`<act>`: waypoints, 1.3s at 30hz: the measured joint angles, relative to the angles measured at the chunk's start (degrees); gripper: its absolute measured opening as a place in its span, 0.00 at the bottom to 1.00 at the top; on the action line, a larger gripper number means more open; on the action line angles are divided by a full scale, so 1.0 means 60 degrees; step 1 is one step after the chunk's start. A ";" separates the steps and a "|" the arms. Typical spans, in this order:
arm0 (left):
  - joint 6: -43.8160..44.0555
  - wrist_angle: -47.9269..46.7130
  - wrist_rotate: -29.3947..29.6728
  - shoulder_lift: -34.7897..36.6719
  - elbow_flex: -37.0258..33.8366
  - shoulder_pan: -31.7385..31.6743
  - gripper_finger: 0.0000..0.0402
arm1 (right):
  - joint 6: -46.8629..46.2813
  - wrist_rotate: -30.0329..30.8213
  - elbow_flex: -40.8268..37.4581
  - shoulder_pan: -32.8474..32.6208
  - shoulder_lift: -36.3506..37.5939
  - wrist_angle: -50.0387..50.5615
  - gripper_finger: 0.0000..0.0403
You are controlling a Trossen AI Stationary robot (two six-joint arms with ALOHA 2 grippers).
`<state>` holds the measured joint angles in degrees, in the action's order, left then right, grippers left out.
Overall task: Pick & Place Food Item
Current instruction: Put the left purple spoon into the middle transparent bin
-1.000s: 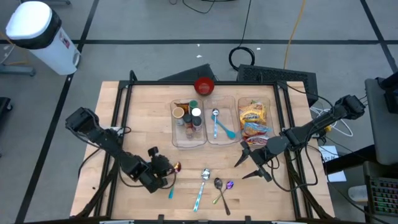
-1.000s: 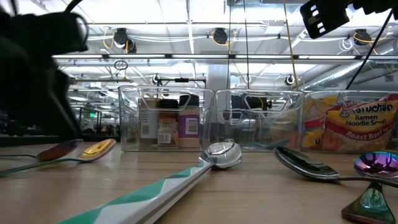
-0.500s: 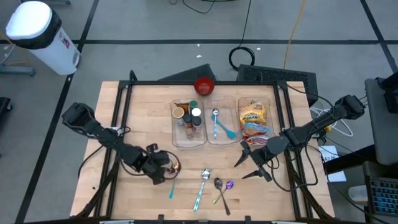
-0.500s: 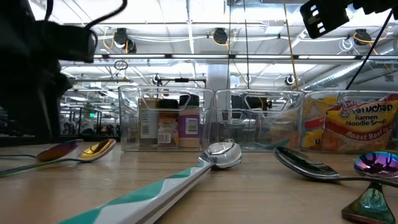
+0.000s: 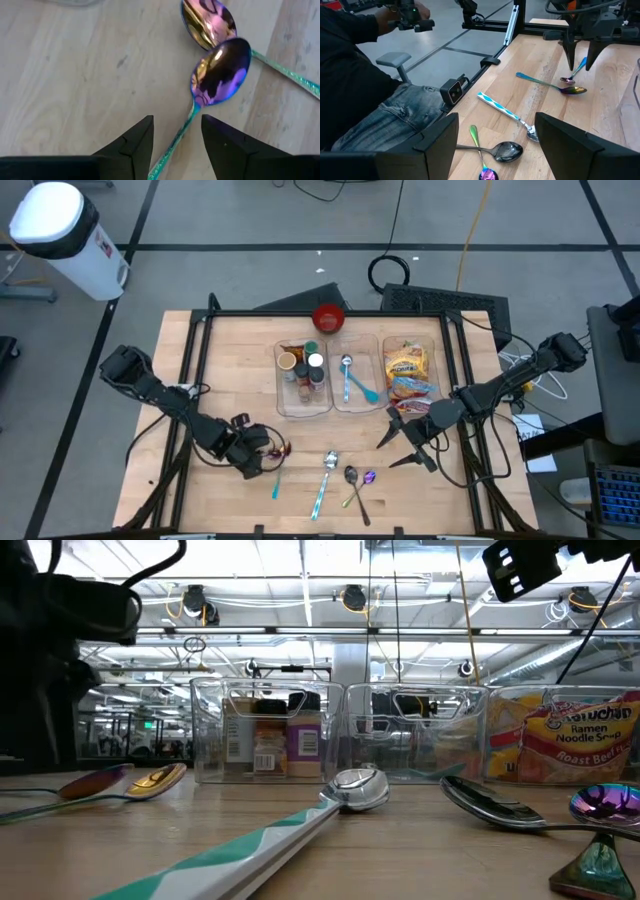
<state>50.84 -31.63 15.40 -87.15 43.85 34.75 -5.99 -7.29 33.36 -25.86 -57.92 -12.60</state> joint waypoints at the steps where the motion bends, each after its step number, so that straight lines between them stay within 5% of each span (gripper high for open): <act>1: -0.0024 0.0060 -0.0017 0.0000 -0.0047 0.0055 0.44 | -0.0002 0.0000 0.0000 -0.0002 -0.0002 0.0000 0.63; 20: -0.0409 0.1820 -0.0125 0.0058 -0.1415 0.0243 0.43 | -0.0001 0.0000 0.0000 -0.0002 0.0002 0.0000 0.63; 31: -0.0465 0.2362 -0.0040 0.0036 -0.1587 0.0229 0.03 | -0.0002 0.0001 0.0000 0.0001 0.0002 0.0000 0.63; 39: 0.0126 0.2269 -0.0043 0.0172 -0.1531 0.0226 0.02 | -0.0001 0.0000 0.0000 -0.0001 0.0001 0.0000 0.63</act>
<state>51.59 -18.01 15.14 -86.12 34.66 36.10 -6.00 -7.29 33.36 -25.86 -57.91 -12.60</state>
